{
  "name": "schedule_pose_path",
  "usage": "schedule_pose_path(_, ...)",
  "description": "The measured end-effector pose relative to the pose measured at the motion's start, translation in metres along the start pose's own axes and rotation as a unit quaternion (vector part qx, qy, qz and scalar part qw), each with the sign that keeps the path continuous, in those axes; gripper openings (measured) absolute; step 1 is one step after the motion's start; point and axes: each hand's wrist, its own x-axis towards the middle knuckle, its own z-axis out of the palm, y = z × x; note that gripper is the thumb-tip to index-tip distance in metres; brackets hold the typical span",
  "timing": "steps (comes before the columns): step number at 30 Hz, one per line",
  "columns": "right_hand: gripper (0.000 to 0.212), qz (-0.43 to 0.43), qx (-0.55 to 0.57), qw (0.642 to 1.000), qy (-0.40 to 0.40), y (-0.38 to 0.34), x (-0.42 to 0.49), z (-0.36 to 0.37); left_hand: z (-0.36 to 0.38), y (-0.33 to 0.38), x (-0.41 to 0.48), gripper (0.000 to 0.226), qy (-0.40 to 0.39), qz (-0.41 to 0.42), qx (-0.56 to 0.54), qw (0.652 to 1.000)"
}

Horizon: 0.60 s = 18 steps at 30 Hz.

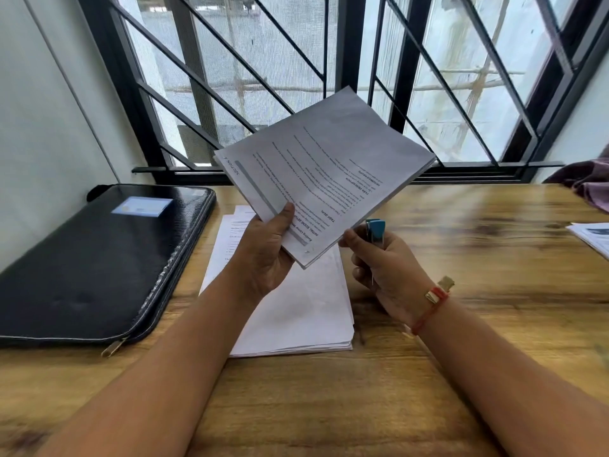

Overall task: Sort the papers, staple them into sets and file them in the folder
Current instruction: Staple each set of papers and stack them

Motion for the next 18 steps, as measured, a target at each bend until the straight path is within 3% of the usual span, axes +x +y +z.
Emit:
schedule_pose_path(7, 0.054, 0.036, 0.018, 0.999, -0.034, -0.006, -0.012, 0.01, 0.003, -0.003, -0.004, 0.029, 0.008, 0.016, 0.029, 0.999)
schedule_pose_path(18, 0.029, 0.043, 0.051, 0.997, -0.036, -0.008, -0.012, 0.012, 0.004, -0.006, -0.005, 0.023, 0.001, 0.025, 0.046, 0.999)
